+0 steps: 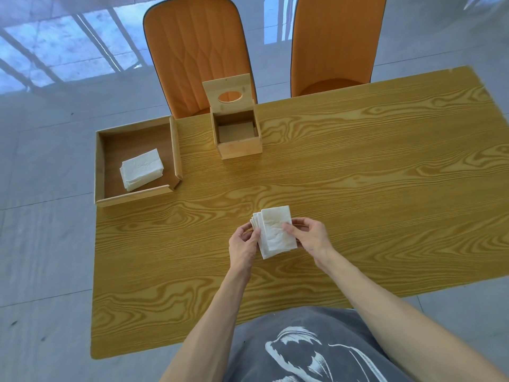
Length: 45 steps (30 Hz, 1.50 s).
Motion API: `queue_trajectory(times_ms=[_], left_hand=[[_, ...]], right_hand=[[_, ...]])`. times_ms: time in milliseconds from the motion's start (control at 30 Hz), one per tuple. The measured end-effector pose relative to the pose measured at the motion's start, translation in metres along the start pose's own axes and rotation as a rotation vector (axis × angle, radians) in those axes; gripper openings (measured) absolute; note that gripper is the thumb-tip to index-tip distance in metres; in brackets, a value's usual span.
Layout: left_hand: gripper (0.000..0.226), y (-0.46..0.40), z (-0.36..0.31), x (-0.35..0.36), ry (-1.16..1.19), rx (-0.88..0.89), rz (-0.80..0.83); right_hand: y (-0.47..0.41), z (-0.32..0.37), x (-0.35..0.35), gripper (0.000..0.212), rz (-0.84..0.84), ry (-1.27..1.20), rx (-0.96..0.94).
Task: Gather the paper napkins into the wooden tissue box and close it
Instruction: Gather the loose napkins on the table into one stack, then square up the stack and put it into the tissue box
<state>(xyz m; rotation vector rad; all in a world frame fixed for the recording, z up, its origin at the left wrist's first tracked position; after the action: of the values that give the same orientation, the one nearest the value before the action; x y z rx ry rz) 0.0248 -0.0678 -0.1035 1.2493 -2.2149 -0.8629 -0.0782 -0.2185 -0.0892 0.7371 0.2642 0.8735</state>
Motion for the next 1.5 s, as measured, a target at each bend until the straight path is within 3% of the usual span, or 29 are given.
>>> queue_trajectory(times_ms=[200,433,567,667,767,833,967,1167,1333,1500], left_hand=[[0.029,0.002,-0.003,0.001,0.038,0.005,0.000],[0.049,0.007,-0.004,0.005,0.036,0.048,0.079],[0.053,0.009,-0.013,0.007,0.139,0.055,0.144],[0.047,0.012,-0.022,0.007,0.326,0.059,0.195],[0.040,0.014,-0.029,0.002,0.392,0.077,0.255],[0.038,0.017,-0.034,-0.006,0.267,0.104,0.270],[0.031,0.015,-0.041,-0.028,-0.108,0.171,0.232],[0.026,0.006,-0.039,-0.039,-0.515,0.242,0.168],[0.036,0.010,-0.033,-0.029,-0.576,0.266,0.154],[0.033,0.011,-0.033,-0.022,-0.401,0.257,0.194]], right_hand=[[-0.009,-0.009,0.006,0.021,-0.039,0.149,-0.003],[-0.004,0.001,0.011,0.035,-0.134,0.608,-0.127],[0.003,0.009,0.006,0.050,-0.121,0.513,-0.186],[0.005,0.017,0.004,0.045,0.089,0.289,-0.098],[0.008,0.024,0.009,0.033,0.234,0.242,-0.079],[0.009,0.028,0.009,0.026,0.208,0.265,-0.162],[0.009,0.038,0.005,0.016,0.110,0.604,-0.342],[0.006,0.033,0.007,0.022,0.086,0.907,-0.460],[0.005,0.027,0.007,0.033,0.071,0.922,-0.409],[0.004,0.028,0.008,0.025,0.093,0.789,-0.361]])
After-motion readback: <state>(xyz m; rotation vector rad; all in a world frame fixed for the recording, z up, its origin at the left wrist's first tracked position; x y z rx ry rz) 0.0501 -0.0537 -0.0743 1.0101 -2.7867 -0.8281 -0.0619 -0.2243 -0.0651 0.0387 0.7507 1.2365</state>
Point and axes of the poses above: each hand's wrist, its own y-axis away from the middle knuckle, its own x-axis out of the palm, z = x × y, the point moved 4 cm from there along -y, towards the middle knuckle, and after that the axes turned 9 degrees about z, right-handed, at the moved point
